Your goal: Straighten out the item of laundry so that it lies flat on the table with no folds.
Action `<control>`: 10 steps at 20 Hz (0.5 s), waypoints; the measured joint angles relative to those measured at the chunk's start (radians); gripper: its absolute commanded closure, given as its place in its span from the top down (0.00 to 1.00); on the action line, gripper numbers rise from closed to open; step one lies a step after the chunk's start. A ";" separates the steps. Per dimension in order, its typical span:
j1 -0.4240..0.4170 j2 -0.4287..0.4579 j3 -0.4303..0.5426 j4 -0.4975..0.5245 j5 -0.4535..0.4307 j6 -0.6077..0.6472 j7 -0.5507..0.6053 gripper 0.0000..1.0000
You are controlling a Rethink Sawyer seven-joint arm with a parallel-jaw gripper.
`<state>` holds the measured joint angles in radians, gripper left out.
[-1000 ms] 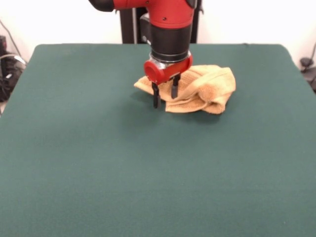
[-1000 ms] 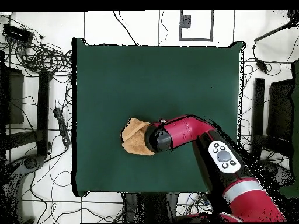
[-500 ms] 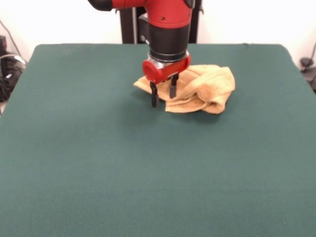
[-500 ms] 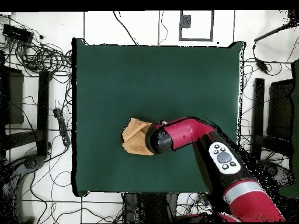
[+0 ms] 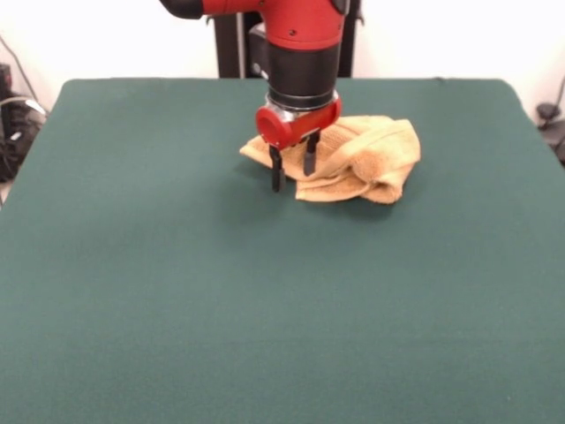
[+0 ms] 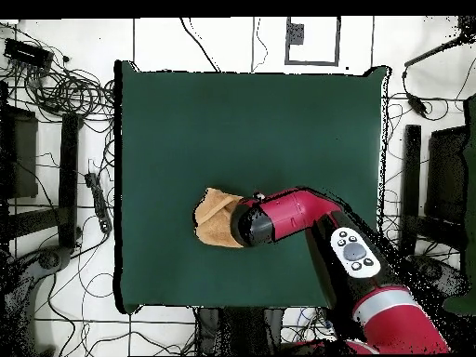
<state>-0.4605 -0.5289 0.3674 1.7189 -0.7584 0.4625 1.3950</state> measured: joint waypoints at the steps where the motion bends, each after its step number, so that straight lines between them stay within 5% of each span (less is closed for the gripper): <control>1: 0.003 0.000 -0.001 0.000 0.000 0.000 0.000 1.00; 10: 0.026 0.000 -0.018 0.000 0.000 -0.008 0.000 1.00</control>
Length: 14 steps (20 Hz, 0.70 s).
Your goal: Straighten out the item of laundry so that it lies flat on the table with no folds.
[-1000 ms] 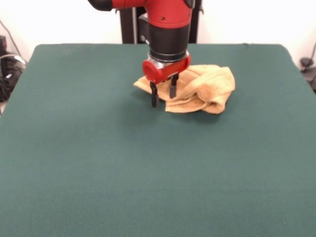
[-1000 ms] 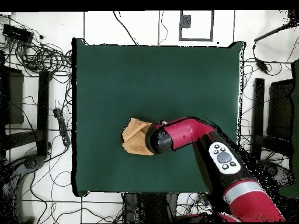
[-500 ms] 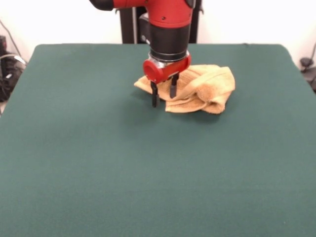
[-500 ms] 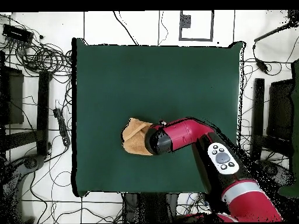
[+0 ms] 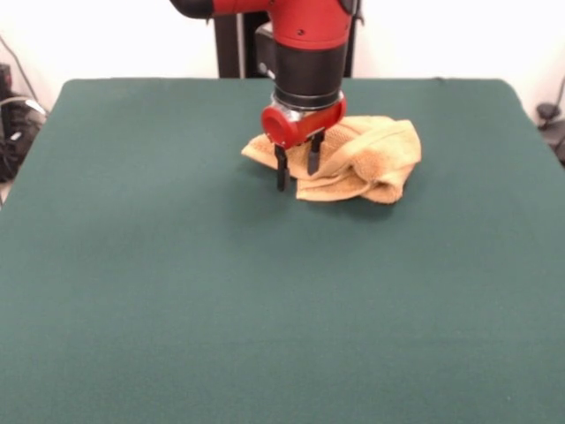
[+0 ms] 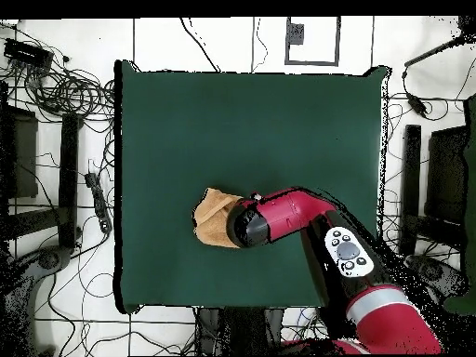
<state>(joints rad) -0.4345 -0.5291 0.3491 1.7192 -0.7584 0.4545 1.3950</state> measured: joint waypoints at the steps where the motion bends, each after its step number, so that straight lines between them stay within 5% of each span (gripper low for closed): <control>1: 0.003 0.000 -0.003 0.000 0.000 -0.002 0.000 1.00; 14: 0.024 0.000 -0.027 0.001 0.000 -0.026 0.000 1.00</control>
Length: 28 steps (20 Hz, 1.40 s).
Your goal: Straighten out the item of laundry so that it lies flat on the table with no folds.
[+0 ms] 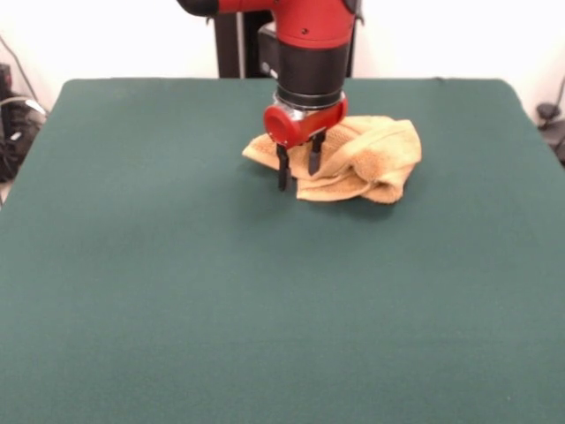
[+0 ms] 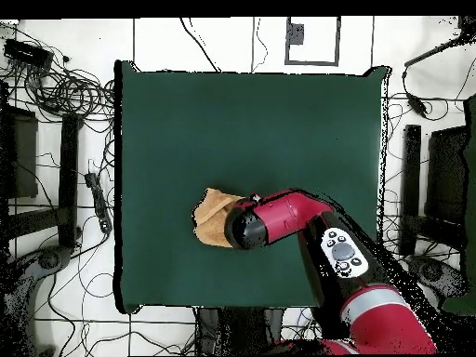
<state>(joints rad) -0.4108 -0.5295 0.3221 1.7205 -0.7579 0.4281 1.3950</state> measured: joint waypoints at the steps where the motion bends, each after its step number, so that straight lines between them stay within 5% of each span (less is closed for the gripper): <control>1: 0.001 0.000 -0.001 0.000 0.000 -0.002 0.000 1.00; 28: -0.047 0.030 0.026 0.001 0.019 -0.015 0.000 1.00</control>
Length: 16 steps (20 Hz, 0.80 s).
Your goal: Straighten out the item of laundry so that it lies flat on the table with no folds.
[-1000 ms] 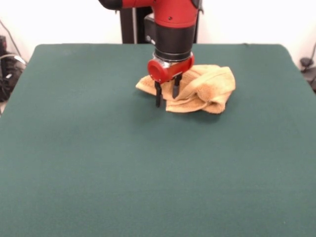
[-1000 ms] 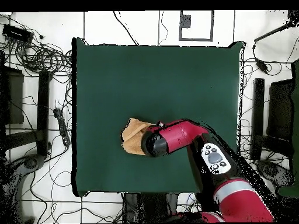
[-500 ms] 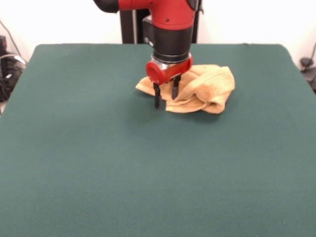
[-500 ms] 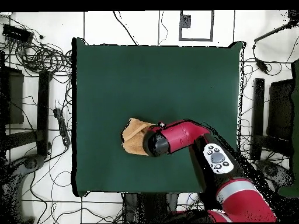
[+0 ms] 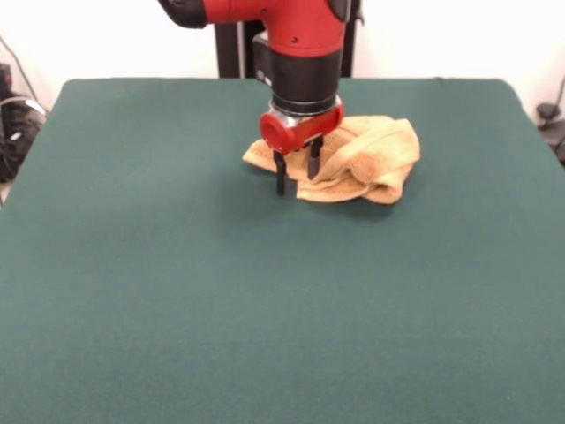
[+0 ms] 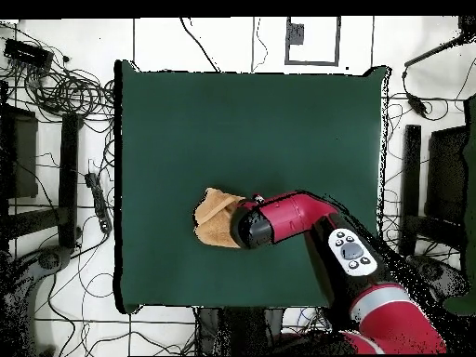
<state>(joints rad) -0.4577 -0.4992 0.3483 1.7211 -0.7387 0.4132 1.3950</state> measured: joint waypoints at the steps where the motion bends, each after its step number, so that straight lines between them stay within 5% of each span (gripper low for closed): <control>1: -0.006 0.002 0.004 0.000 0.005 0.000 0.000 1.00; 15: -0.039 0.014 0.022 0.004 0.041 0.002 0.000 1.00; 16: -0.038 0.016 0.023 0.007 0.045 0.003 0.000 0.00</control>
<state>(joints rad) -0.4957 -0.4831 0.3713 1.7282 -0.6934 0.4158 1.3950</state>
